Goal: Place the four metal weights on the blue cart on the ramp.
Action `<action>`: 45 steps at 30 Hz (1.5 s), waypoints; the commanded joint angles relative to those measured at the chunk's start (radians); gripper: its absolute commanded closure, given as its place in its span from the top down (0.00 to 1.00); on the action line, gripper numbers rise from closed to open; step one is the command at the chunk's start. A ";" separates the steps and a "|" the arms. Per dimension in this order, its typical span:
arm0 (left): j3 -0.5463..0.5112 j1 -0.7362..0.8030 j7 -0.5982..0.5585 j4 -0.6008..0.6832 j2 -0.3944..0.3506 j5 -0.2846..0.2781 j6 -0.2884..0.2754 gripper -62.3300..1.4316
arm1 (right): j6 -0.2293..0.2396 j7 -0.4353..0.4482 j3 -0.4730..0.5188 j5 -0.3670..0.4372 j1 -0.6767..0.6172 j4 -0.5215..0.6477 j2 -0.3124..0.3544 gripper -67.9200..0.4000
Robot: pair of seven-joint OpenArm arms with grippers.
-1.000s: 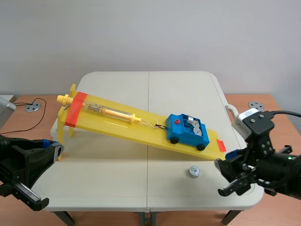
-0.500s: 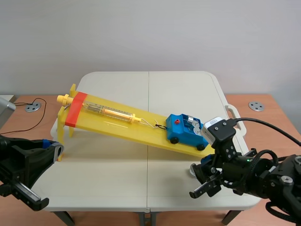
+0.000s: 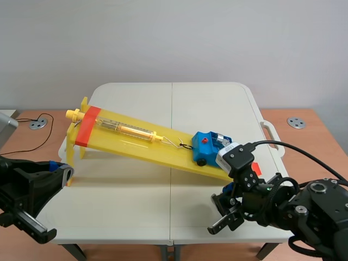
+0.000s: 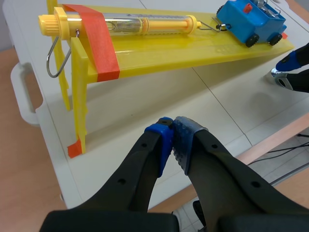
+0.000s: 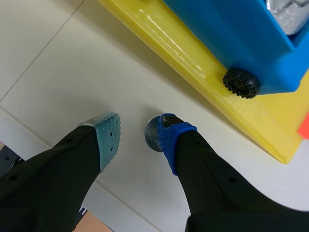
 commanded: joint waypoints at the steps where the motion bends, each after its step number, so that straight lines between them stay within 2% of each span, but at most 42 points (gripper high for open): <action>1: -0.012 -0.019 -0.089 0.068 0.008 -0.077 -0.043 0.07 | -0.030 0.138 0.003 0.031 0.084 0.043 0.002 0.31; 12: -0.012 -0.019 -0.089 0.068 0.008 -0.077 -0.043 0.07 | -0.097 0.127 -0.005 0.027 0.083 0.004 0.003 0.31; 21: -0.012 -0.019 -0.089 0.068 0.008 -0.077 -0.043 0.07 | -0.101 0.128 -0.005 0.027 0.083 -0.023 0.003 0.31; 25: -0.012 -0.019 -0.089 0.068 0.008 -0.077 -0.043 0.07 | -0.100 0.170 -0.002 0.026 0.084 -0.015 0.003 0.31; 29: -0.012 -0.019 -0.089 0.068 0.008 -0.077 -0.043 0.07 | -0.102 0.164 -0.002 0.026 0.084 -0.002 0.003 0.31; 33: -0.012 -0.019 -0.089 0.068 0.008 -0.077 -0.043 0.07 | -0.158 0.122 -0.003 0.026 0.077 -0.002 0.003 0.31; 45: -0.012 -0.019 -0.089 0.068 0.010 -0.077 -0.043 0.07 | -0.156 0.119 -0.007 0.026 0.076 -0.023 0.003 0.28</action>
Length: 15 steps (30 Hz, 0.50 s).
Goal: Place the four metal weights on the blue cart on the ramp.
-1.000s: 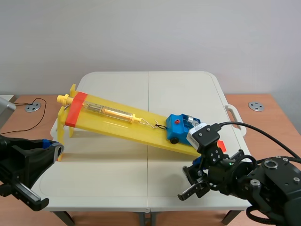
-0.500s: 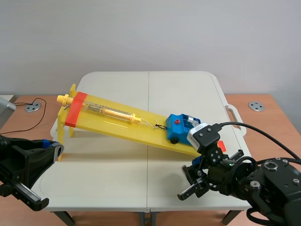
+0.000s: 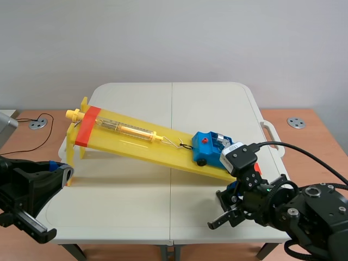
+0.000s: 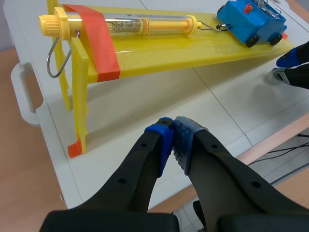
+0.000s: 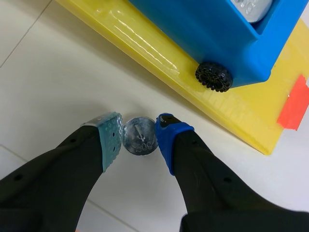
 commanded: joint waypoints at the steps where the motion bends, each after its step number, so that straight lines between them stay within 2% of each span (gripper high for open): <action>1: -0.012 -0.019 -0.089 0.068 0.010 -0.077 -0.043 0.07 | -0.036 0.079 0.003 0.026 0.070 0.011 0.003 0.28; 8: -0.012 -0.019 -0.089 0.068 0.010 -0.077 -0.043 0.07 | -0.037 0.068 -0.003 0.026 0.070 -0.018 0.003 0.20; 11: -0.012 -0.019 -0.089 0.068 0.010 -0.077 -0.043 0.07 | -0.050 0.051 -0.003 0.026 0.070 -0.023 0.003 0.08; 15: -0.012 -0.019 -0.089 0.068 0.010 -0.077 -0.043 0.07 | -0.059 0.032 -0.003 0.018 0.070 -0.024 0.004 0.02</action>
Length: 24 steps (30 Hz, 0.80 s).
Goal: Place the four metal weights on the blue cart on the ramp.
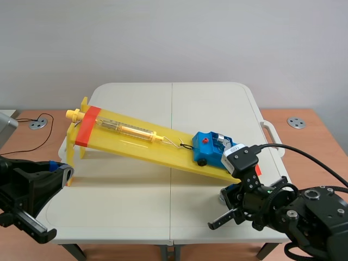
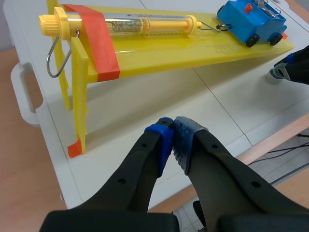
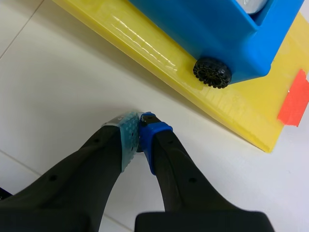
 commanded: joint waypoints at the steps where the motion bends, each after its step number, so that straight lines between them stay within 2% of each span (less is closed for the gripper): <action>1: -0.012 -0.019 -0.089 0.068 0.010 -0.077 -0.043 0.07 | -0.041 0.001 -0.003 0.007 0.067 0.003 0.004 0.02; 6: -0.012 -0.019 -0.089 0.068 0.010 -0.077 -0.043 0.07 | -0.040 -0.006 -0.003 0.008 0.067 0.015 0.014 0.02; 9: -0.012 -0.019 -0.089 0.068 0.010 -0.077 -0.043 0.07 | -0.037 -0.010 -0.002 0.035 0.046 0.074 0.031 0.02; 13: -0.012 -0.019 -0.089 0.068 0.010 -0.077 -0.043 0.07 | -0.037 -0.037 0.002 0.095 -0.028 0.236 0.078 0.02; 18: -0.012 -0.019 -0.089 0.068 0.010 -0.077 -0.043 0.07 | -0.037 -0.091 0.065 0.168 -0.148 0.468 0.128 0.02; 24: -0.012 -0.019 -0.089 0.068 0.010 -0.077 -0.043 0.07 | -0.032 -0.107 0.187 0.260 -0.224 0.674 0.130 0.02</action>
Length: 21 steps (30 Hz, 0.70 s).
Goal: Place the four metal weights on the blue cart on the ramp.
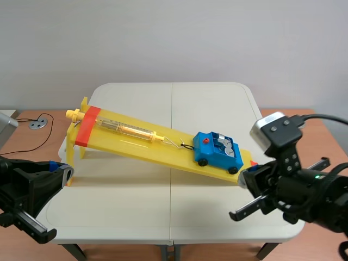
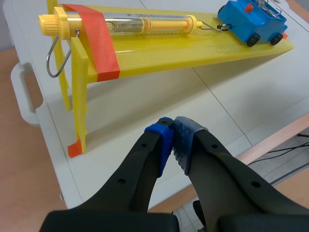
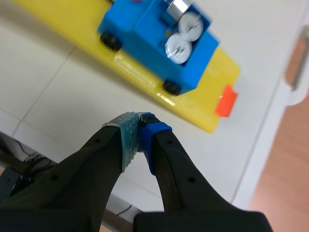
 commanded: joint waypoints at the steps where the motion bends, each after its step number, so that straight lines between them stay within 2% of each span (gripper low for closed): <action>1: -0.012 -0.019 -0.089 0.068 0.010 -0.077 -0.043 0.07 | -0.033 0.096 0.060 0.079 0.055 0.109 0.037 0.02; 5: -0.012 -0.019 -0.089 0.068 0.010 -0.077 -0.043 0.07 | -0.034 0.093 0.064 0.078 0.119 0.102 0.015 0.02; 12: -0.012 -0.019 -0.089 0.068 0.010 -0.077 -0.043 0.07 | -0.034 0.090 0.061 0.073 0.249 -0.016 -0.051 0.02; 21: -0.012 -0.019 -0.089 0.068 0.010 -0.077 -0.043 0.07 | -0.034 0.093 -0.014 0.031 0.393 -0.167 -0.082 0.02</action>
